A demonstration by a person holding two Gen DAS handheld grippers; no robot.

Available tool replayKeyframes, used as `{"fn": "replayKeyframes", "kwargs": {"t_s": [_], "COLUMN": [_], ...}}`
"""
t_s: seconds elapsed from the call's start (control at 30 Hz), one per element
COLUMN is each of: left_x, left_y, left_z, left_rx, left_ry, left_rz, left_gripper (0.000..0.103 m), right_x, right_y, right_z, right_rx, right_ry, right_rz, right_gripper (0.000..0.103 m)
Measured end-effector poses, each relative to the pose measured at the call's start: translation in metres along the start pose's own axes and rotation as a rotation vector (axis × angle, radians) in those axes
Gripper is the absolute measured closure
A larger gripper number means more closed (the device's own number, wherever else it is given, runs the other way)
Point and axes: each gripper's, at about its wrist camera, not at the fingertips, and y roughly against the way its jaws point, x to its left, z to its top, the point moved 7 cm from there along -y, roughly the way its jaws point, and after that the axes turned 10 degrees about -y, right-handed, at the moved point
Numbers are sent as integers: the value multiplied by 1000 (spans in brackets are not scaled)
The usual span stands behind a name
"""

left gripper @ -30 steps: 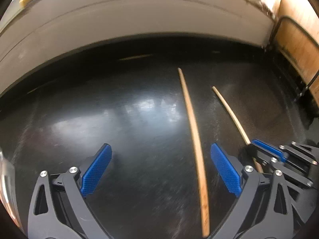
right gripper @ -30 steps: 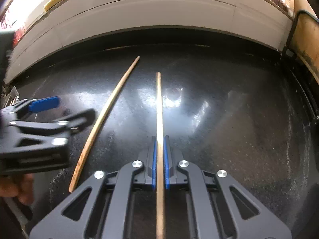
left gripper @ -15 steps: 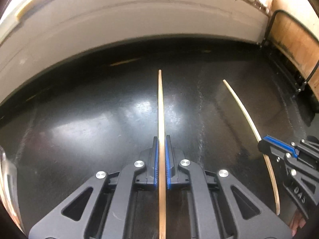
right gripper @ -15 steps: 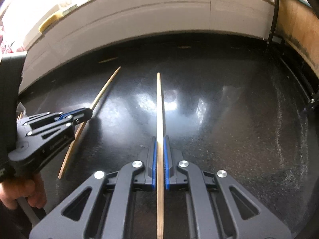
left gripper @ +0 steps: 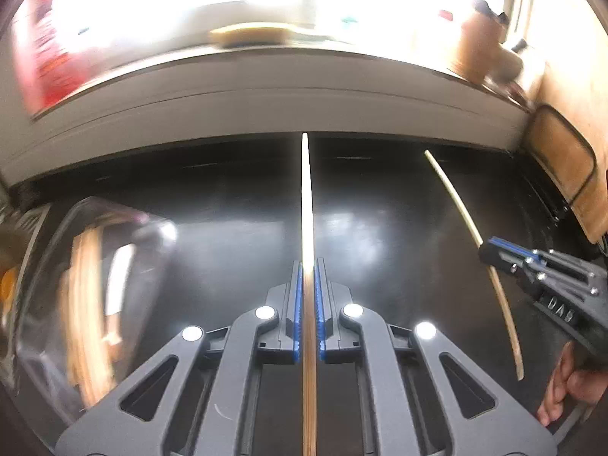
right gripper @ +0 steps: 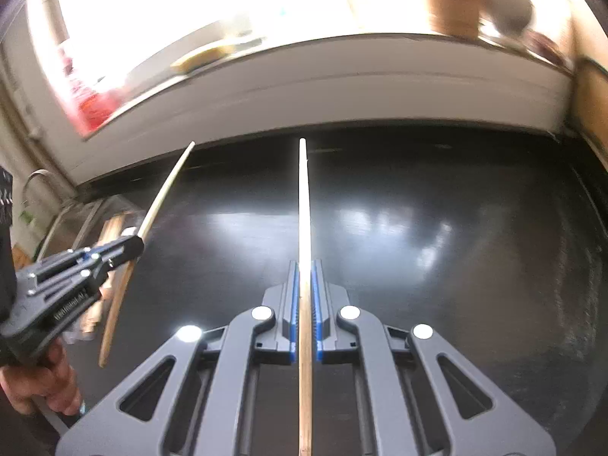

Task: Organize utensils
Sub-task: 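Carry both chopsticks over the container and lower them inside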

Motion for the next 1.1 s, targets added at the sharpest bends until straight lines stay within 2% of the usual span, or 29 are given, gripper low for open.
{"fn": "replayKeyframes", "kwargs": {"t_s": [0.17,0.27,0.43,0.53,0.67,0.83,1.0,1.1], "left_x": [69,112,176,201,218,231,240,245], "left_y": [29,50,75,75,66,41,21,11], "left_z": [-26,-44,-66,-77,-86,-89,-89,-90], "left_rx": [4,12,14,20,28,45,68,76], "left_ry": [88,134,197,254,296,349,324,336], "left_rz": [63,96,165,157,138,93,127,114], "left_gripper": [97,97,97,97,97,97,97,97], "right_x": [86,145,220,255,285,304,313,316], "right_y": [-9,-26,-49,-68,-94,-117,-137,-144], "right_z": [-4,-8,-17,-24,-37,-42,-44,-42], "right_rx": [50,110,211,277,336,338,334,330], "right_ry": [66,88,53,18,-10,2,20,23], "right_rz": [132,229,351,395,396,354,311,297], "right_gripper": [96,96,96,96,96,96,96,96]}}
